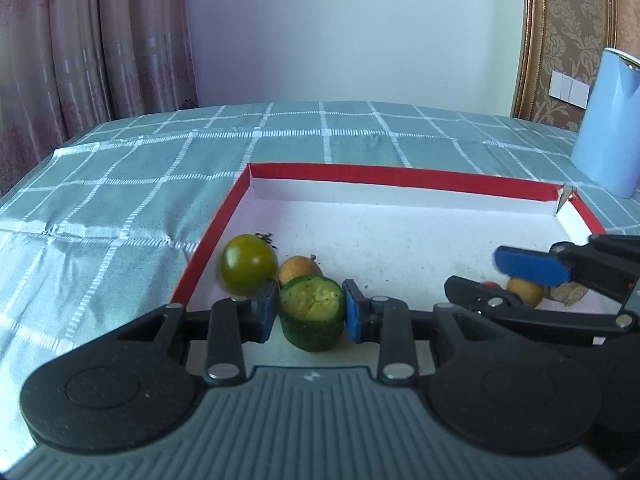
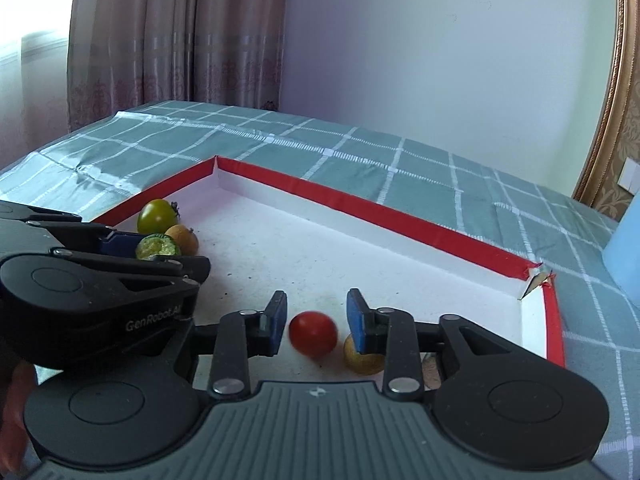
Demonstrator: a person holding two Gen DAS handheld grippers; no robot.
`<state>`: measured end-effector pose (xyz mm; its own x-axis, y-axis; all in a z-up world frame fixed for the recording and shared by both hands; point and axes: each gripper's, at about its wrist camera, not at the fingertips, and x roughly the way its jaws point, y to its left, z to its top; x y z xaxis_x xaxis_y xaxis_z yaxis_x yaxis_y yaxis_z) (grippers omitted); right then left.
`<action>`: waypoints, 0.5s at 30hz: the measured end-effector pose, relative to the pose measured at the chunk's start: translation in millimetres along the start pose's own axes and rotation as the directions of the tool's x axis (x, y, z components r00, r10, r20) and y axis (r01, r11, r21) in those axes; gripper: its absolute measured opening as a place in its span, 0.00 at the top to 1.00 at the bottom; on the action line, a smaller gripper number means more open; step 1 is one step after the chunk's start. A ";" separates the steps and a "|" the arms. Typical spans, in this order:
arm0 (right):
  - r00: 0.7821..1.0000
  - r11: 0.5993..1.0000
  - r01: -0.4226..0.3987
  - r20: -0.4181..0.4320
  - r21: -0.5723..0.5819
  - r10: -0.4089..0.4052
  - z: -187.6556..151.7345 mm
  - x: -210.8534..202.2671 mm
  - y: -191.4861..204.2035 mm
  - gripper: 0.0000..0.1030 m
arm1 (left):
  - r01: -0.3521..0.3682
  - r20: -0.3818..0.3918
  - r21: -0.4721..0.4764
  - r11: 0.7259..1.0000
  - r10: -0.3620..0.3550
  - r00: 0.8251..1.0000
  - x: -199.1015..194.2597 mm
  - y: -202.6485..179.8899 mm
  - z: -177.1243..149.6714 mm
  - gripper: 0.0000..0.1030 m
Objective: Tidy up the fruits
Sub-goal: 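Carry the cucumber chunk and red tomato into the red tray and open both grippers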
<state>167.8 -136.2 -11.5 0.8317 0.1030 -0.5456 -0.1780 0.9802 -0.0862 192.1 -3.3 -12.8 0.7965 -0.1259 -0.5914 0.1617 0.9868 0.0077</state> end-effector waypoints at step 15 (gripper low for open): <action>0.989 0.988 -0.055 0.142 0.147 0.034 -16.1 -42.3 -30.1 0.15 | -0.012 0.193 -0.052 0.999 0.022 0.981 -53.5 20.3 -11.8 0.27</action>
<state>129.5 -172.8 0.8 0.8914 0.1596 -0.4243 -0.1447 0.9872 0.0672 145.9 24.7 9.5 0.8972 -0.1213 -0.4246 0.1214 0.9922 -0.0269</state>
